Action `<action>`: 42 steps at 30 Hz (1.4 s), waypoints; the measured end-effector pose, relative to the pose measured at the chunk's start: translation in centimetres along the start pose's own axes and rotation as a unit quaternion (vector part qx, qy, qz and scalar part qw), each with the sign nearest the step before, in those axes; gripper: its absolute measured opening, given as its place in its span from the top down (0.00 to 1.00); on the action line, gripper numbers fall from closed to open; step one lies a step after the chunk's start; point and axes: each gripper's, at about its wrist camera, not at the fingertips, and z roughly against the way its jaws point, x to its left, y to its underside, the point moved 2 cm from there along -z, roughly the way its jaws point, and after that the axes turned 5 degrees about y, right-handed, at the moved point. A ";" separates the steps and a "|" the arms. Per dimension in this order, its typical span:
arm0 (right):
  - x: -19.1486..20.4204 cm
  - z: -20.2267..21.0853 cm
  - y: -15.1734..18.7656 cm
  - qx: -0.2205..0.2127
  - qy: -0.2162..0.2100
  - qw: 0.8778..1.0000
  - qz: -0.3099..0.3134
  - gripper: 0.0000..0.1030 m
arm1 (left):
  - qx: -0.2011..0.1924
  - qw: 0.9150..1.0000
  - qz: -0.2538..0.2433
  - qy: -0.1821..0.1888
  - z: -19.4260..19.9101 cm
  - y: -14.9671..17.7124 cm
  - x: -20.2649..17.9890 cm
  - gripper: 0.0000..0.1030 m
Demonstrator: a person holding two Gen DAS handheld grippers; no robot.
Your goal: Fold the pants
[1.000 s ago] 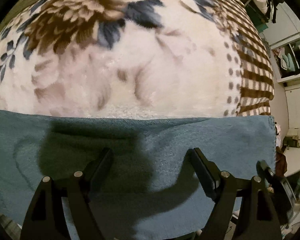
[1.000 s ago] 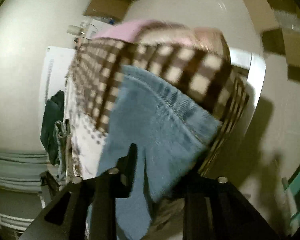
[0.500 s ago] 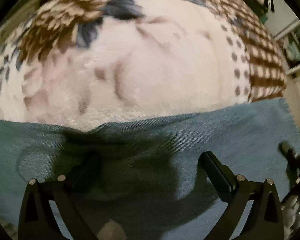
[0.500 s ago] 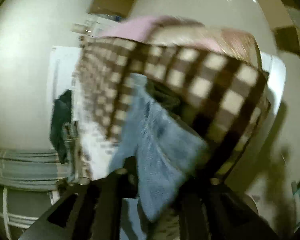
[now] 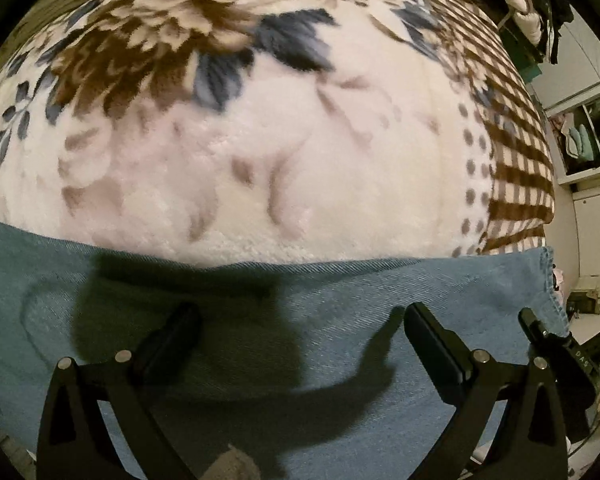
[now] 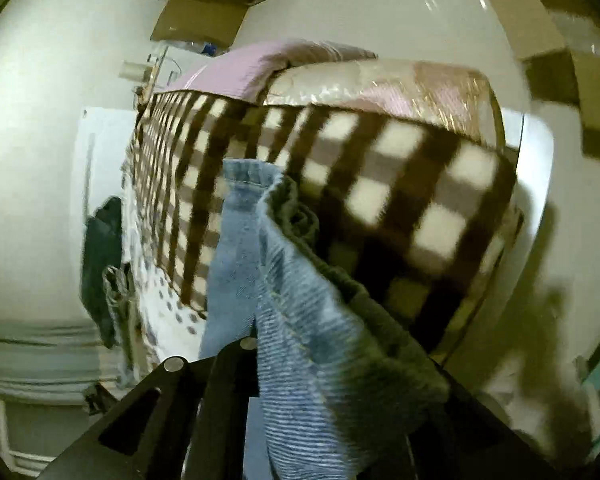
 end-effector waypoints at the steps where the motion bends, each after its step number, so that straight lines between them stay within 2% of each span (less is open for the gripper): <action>1: -0.1 -0.1 -0.1 0.004 -0.007 1.000 -0.003 0.84 | -0.001 1.000 0.000 0.000 0.0 -0.2 0.1 0.00; 4: -0.1 -0.3 -0.4 0.010 -0.009 1.000 -0.011 0.83 | -0.003 1.000 -0.001 0.000 0.7 -0.6 1.3 0.00; 6: 0.3 0.1 -0.3 0.004 0.011 1.000 -0.003 0.87 | -0.005 1.000 -0.004 -0.009 1.6 -0.4 2.2 0.00; 11: 4.1 1.8 0.8 -0.025 0.040 0.998 0.039 0.90 | -0.012 0.999 -0.014 -0.030 4.3 0.4 4.2 0.00; 15: 8.9 4.0 3.0 -0.051 0.069 0.991 0.101 0.90 | -0.032 0.998 -0.030 -0.042 7.2 1.0 5.7 0.00; 20: 16.8 5.4 7.9 -0.067 0.070 0.979 0.181 0.90 | -0.046 0.998 0.023 -0.026 11.5 2.5 10.9 0.00; 22: 20.1 5.2 10.9 -0.063 0.062 0.973 0.212 0.90 | -0.053 0.997 0.056 -0.023 13.5 4.0 13.9 0.00; 25: 22.8 4.6 15.8 -0.046 0.049 0.966 0.250 0.90 | -0.064 0.992 0.109 -0.026 16.8 6.2 19.5 0.00; 26: 23.9 3.8 17.6 -0.036 0.046 0.963 0.265 0.90 | -0.065 0.989 0.133 -0.028 18.1 7.1 22.1 0.00; 31: 27.4 -1.5 27.7 0.031 0.038 0.944 0.327 0.90 | -0.073 0.975 0.207 -0.047 21.6 10.1 30.5 0.00; 34: 28.1 -5.4 34.1 0.065 0.045 0.923 0.376 0.90 | -0.083 0.963 0.249 -0.064 23.4 12.3 35.3 0.00; 37: 28.1 -8.8 39.8 0.094 0.053 0.903 0.416 0.91 | -0.092 0.953 0.279 -0.072 24.3 14.2 38.5 0.00; 40: 27.8 -11.5 44.5 0.116 0.065 0.880 0.456 0.90 | -0.099 0.947 0.296 -0.073 24.6 15.1 40.1 0.00; 42: 27.6 -13.3 47.6 0.119 0.085 0.860 0.489 0.90 | -0.103 0.944 0.306 -0.070 24.8 15.8 41.3 0.00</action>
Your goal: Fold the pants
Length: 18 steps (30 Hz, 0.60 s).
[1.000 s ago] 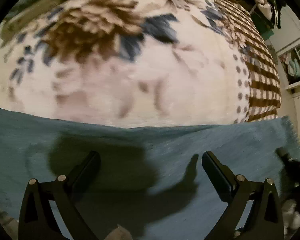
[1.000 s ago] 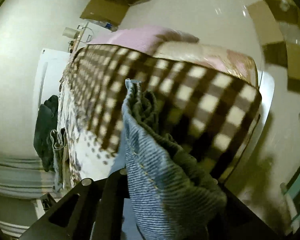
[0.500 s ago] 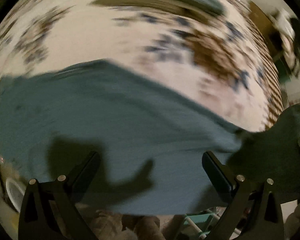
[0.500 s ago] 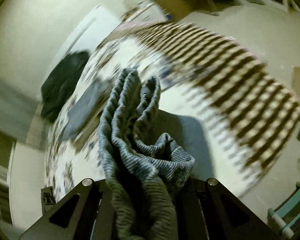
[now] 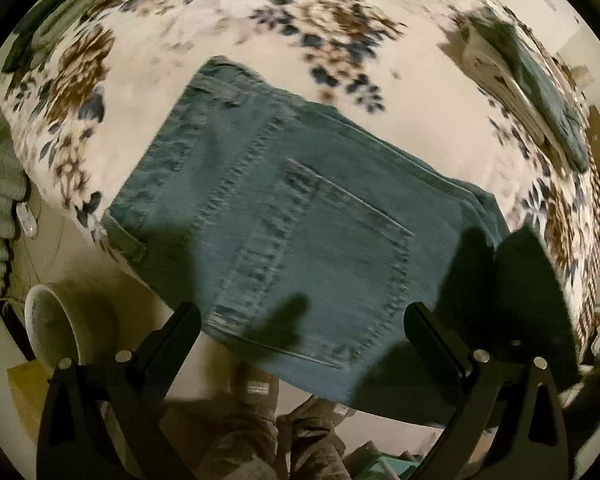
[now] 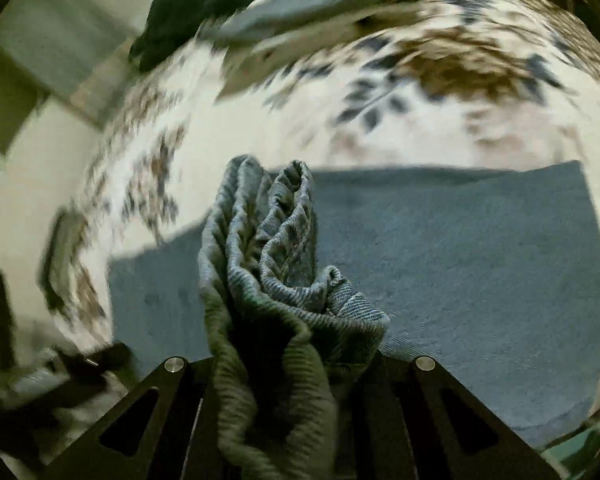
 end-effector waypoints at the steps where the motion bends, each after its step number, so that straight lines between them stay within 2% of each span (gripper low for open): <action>1: 0.4 -0.7 0.2 0.003 0.007 1.000 0.008 0.90 | 0.000 1.000 0.004 0.002 0.0 0.0 0.6 0.00; 2: 1.1 -1.6 0.4 0.008 0.019 1.000 0.023 0.90 | 0.000 1.000 0.009 0.004 0.1 -0.2 1.2 0.00; 4: 2.5 -3.6 0.9 0.037 0.052 0.996 0.058 0.80 | -0.001 1.000 0.017 0.009 0.1 -0.4 1.5 0.00; 5: 2.8 -4.1 1.1 0.047 0.055 0.995 0.063 0.63 | -0.002 1.000 0.022 0.011 0.3 -0.6 1.8 0.00; 6: 3.7 -4.7 1.4 0.069 0.040 0.994 0.075 0.41 | -0.005 1.000 0.026 0.016 0.5 -0.8 2.0 0.00; 8: 4.6 -4.7 1.5 0.098 -0.016 0.991 0.090 0.27 | -0.012 0.999 0.030 0.023 0.8 -1.3 1.8 0.00; 9: 5.0 -3.9 1.6 0.106 -0.049 0.989 0.092 0.25 | -0.015 0.999 0.030 0.029 1.0 -1.7 1.6 0.00; 12: 3.6 -0.6 1.2 0.103 -0.078 0.990 0.060 0.20 | -0.018 0.998 0.027 0.049 1.3 -2.3 0.5 0.00; 13: 1.6 1.1 0.9 0.096 -0.078 0.992 0.028 0.19 | -0.017 0.998 0.024 0.055 0.9 -2.6 0.0 0.00; 15: -2.1 3.4 0.3 0.081 -0.066 0.994 -0.020 0.18 | -0.005 0.998 0.005 0.068 -0.1 -2.7 -1.9 0.00; 18: -9.8 6.3 -0.4 0.064 -0.006 0.994 -0.091 0.17 | 0.012 0.997 -0.032 0.075 -2.2 -2.4 -4.9 0.00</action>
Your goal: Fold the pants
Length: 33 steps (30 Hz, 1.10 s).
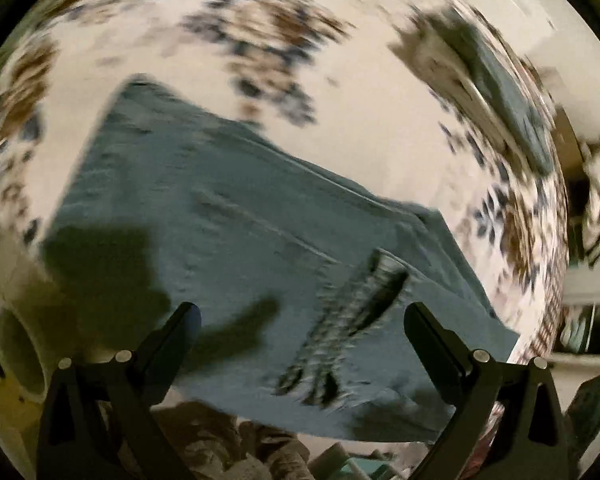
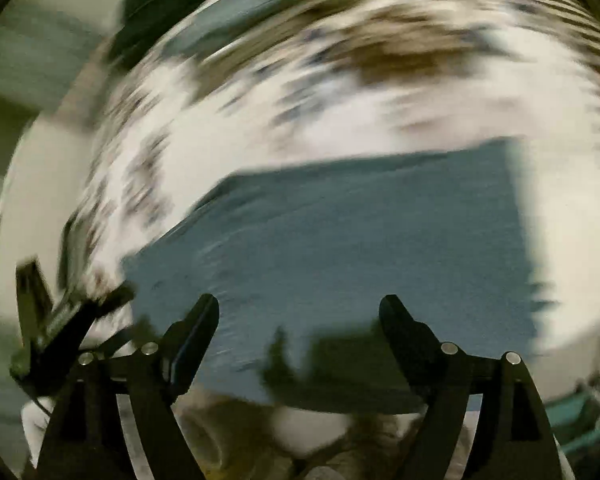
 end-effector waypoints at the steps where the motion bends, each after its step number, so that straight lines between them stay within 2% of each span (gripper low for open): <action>1: -2.5 0.6 -0.7 -0.007 0.023 1.000 -0.016 0.17 | 0.007 1.000 -0.018 -0.001 -1.3 0.1 -1.2 0.00; 3: -6.3 1.1 -2.1 -0.009 0.053 0.998 -0.033 0.17 | 0.014 0.999 -0.039 -0.004 -2.9 0.4 -2.6 0.00; 6: -10.5 -0.4 -4.7 0.016 0.044 0.998 -0.052 0.17 | 0.025 0.997 -0.072 -0.015 -5.6 0.6 -4.7 0.01; 8: -11.7 -2.2 -5.6 0.045 0.018 0.997 -0.055 0.17 | 0.036 0.995 -0.093 -0.018 -6.9 0.8 -5.5 0.16; 9: -12.3 -3.6 -5.9 0.069 0.006 0.996 -0.061 0.19 | 0.044 0.993 -0.103 -0.023 -7.6 1.0 -5.7 0.41; 10: -12.5 -4.4 -6.3 0.077 0.002 0.995 -0.063 0.25 | 0.049 0.993 -0.108 -0.022 -8.0 1.0 -5.7 0.65; 11: -12.7 -5.1 -6.7 0.076 -0.004 0.995 -0.060 0.49 | 0.048 0.992 -0.110 -0.025 -8.1 1.1 -5.6 0.65; 12: -12.4 -5.7 -6.8 0.073 -0.002 0.996 -0.053 0.57 | 0.043 0.993 -0.109 -0.014 -7.9 1.1 -5.3 0.66; 14: -12.1 -5.9 -6.9 0.062 0.015 0.996 -0.059 0.68 | 0.036 0.993 -0.110 -0.004 -7.5 1.2 -5.1 0.69; 16: -11.9 -5.0 -6.8 0.049 0.015 0.996 -0.068 0.76 | 0.030 0.993 -0.115 -0.004 -7.1 1.5 -4.8 0.87; 18: -11.5 -3.9 -7.1 0.037 0.007 0.997 -0.071 0.80 | 0.029 0.995 -0.100 -0.006 -6.9 1.4 -4.1 0.93; 22: -11.7 -2.9 -8.2 0.032 0.003 0.996 -0.077 0.81 | 0.041 0.998 -0.056 0.014 -7.2 1.3 -2.4 0.93; 25: -11.9 -4.1 -8.3 0.056 0.027 0.996 -0.063 0.79 | 0.039 0.998 -0.039 0.033 -6.6 1.6 -2.2 0.92; 26: -12.2 -4.1 -8.2 0.064 0.034 0.996 -0.060 0.72 | 0.041 0.998 -0.027 0.045 -6.3 1.7 -1.9 0.91; 27: -12.4 -4.4 -8.1 0.073 0.045 0.995 -0.056 0.60 | 0.041 0.997 -0.014 0.057 -5.8 1.9 -1.4 0.89; 28: -12.4 -4.4 -8.0 0.077 0.053 0.994 -0.054 0.51 | 0.039 0.997 -0.004 0.065 -5.3 2.1 -0.8 0.80; 29: -12.4 -4.3 -7.8 0.081 0.060 0.994 -0.052 0.34 | 0.031 0.996 0.009 0.078 -4.4 2.4 -0.2 0.72; 30: -12.2 -4.0 -7.5 0.080 0.063 0.994 -0.046 0.18 | 0.019 0.996 0.023 0.090 -3.3 2.6 0.6 0.45; 31: -11.5 -3.6 -7.0 0.074 0.068 0.994 -0.034 0.12 | 0.008 0.995 0.033 0.094 -2.3 2.7 1.3 0.18; 32: -10.9 -3.0 -6.5 0.066 0.074 0.995 -0.020 0.08 | -0.005 0.994 0.041 0.100 -1.3 3.1 2.2 0.13; 33: -10.0 -2.4 -5.8 0.054 0.081 0.995 0.000 0.08 | -0.020 0.993 0.051 0.105 0.2 3.6 3.5 0.13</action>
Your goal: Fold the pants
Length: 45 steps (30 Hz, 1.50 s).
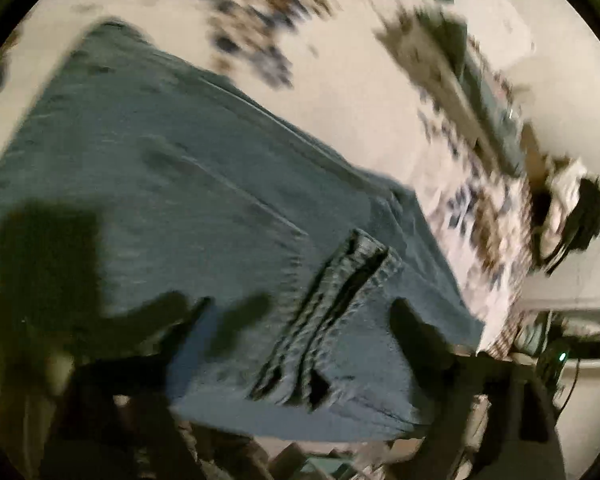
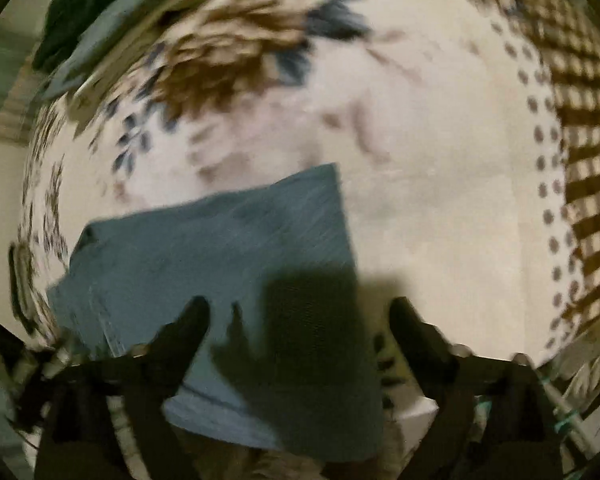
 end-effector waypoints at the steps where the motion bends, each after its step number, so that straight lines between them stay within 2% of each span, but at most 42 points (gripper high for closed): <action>1: 0.7 0.5 0.7 -0.011 0.007 1.000 0.015 0.08 | -0.012 1.000 0.010 -0.001 1.0 0.0 0.7 0.12; 4: 3.1 2.0 2.9 -0.037 0.016 0.998 0.046 0.07 | -0.057 0.995 0.083 0.004 4.8 0.1 5.6 0.12; 6: 4.7 2.1 3.9 -0.037 0.003 0.998 0.049 0.07 | -0.079 0.987 0.143 0.014 5.7 0.0 8.9 0.13; 9: 6.7 1.0 4.2 -0.036 -0.015 0.998 0.044 0.07 | -0.115 0.967 0.224 0.030 5.8 -0.5 13.1 0.13; 10: 7.3 0.6 4.0 -0.034 -0.016 0.999 0.039 0.07 | -0.123 0.964 0.235 0.031 5.5 -0.7 13.8 0.13; 13: 8.9 -0.4 2.8 -0.034 -0.032 0.999 0.027 0.07 | -0.126 0.960 0.249 0.036 4.0 -1.6 15.3 0.13; 17: 12.0 -1.0 1.2 -0.041 -0.043 0.997 0.045 0.07 | -0.133 0.949 0.281 0.052 2.5 -2.5 17.1 0.13; 20: 13.9 -1.3 0.7 -0.043 -0.042 0.996 0.066 0.07 | -0.165 0.943 0.281 0.063 2.7 -3.5 16.9 0.14; 23: 15.0 -1.9 0.9 -0.036 -0.046 0.996 0.070 0.07 | -0.186 0.936 0.289 0.073 2.9 -4.3 16.9 0.26; 24: 15.2 -2.1 1.0 -0.033 -0.048 0.996 0.068 0.07 | -0.191 0.934 0.293 0.070 2.8 -4.4 17.0 0.40; 25: 15.2 -2.3 1.2 -0.032 -0.049 0.996 0.066 0.07 | -0.192 0.934 0.294 0.066 2.7 -4.3 17.1 0.59; 26: 15.3 -2.5 1.4 -0.030 -0.052 0.996 0.062 0.07 | -0.192 0.935 0.291 0.065 2.6 -4.2 17.1 0.65; 28: 15.2 -2.8 1.7 -0.030 -0.055 0.996 0.057 0.07 | -0.201 0.943 0.260 0.057 3.2 -4.0 16.2 0.71; 31: 14.8 -3.1 2.1 -0.030 -0.059 0.997 0.047 0.07 | -0.213 0.955 0.202 0.039 5.4 -3.5 13.8 0.76; 35: 13.3 -3.3 2.5 -0.024 -0.068 0.997 0.025 0.07 | -0.224 0.962 0.153 0.028 8.0 -2.8 10.8 0.79; 40: 10.9 -2.4 2.6 -0.030 -0.080 0.996 -0.001 0.07 | -0.242 0.968 0.051 0.038 10.1 -2.3 3.4 0.83; 45: 8.1 -0.4 2.3 -0.047 -0.082 0.995 -0.018 0.07 | -0.231 0.967 -0.083 0.067 9.2 -0.5 -6.8 0.83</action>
